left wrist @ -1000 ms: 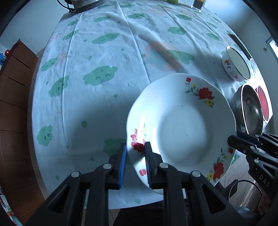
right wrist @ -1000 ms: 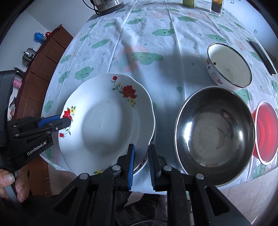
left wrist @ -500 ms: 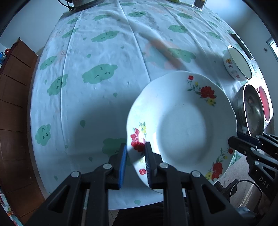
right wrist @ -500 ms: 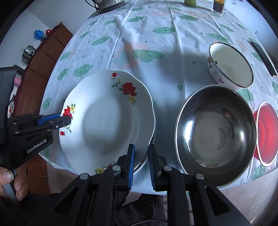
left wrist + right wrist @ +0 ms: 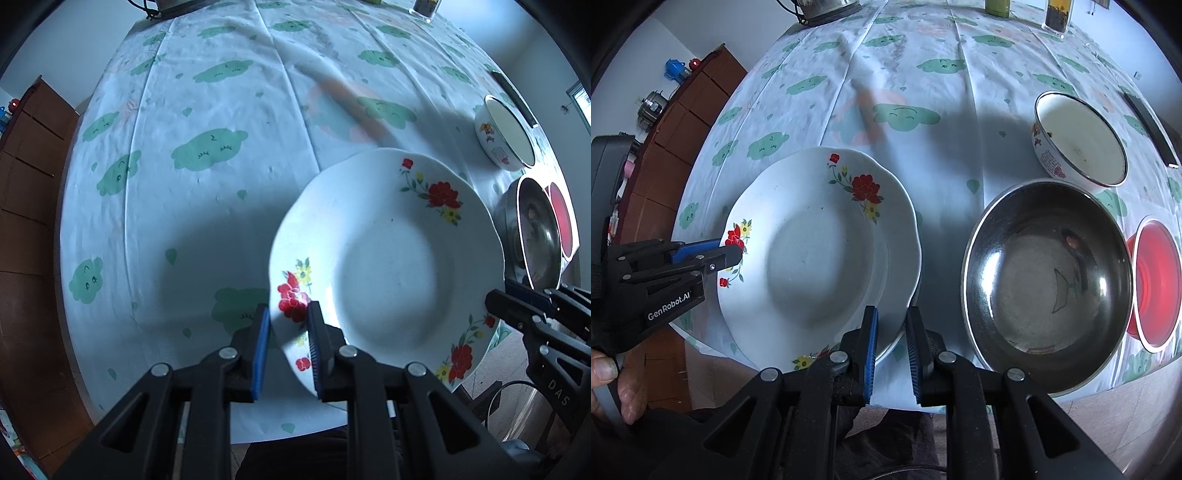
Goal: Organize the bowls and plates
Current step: 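Carry the red-flower plate with both tools toward the plate stack, then lower the red-flower plate onto the stack and open both tools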
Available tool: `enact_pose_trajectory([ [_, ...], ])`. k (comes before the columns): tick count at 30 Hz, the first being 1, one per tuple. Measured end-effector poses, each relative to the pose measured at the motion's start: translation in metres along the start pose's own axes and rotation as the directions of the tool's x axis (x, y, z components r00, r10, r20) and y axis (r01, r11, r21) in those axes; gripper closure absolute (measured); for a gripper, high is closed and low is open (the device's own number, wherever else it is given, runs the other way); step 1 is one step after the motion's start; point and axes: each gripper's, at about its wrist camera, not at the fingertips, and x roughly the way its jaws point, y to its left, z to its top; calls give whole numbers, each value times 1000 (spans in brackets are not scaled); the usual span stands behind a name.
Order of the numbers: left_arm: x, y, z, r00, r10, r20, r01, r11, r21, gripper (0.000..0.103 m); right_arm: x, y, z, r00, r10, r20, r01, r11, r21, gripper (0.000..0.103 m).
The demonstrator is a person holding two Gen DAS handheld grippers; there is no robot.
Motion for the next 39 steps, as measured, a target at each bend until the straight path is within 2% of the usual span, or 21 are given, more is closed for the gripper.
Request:
enact_pose_trajectory([
  [39, -2, -3, -2, 1000, 0, 7, 0, 1000, 7, 84, 2, -3, -4, 1000, 8, 5, -8, 1000, 5, 83],
])
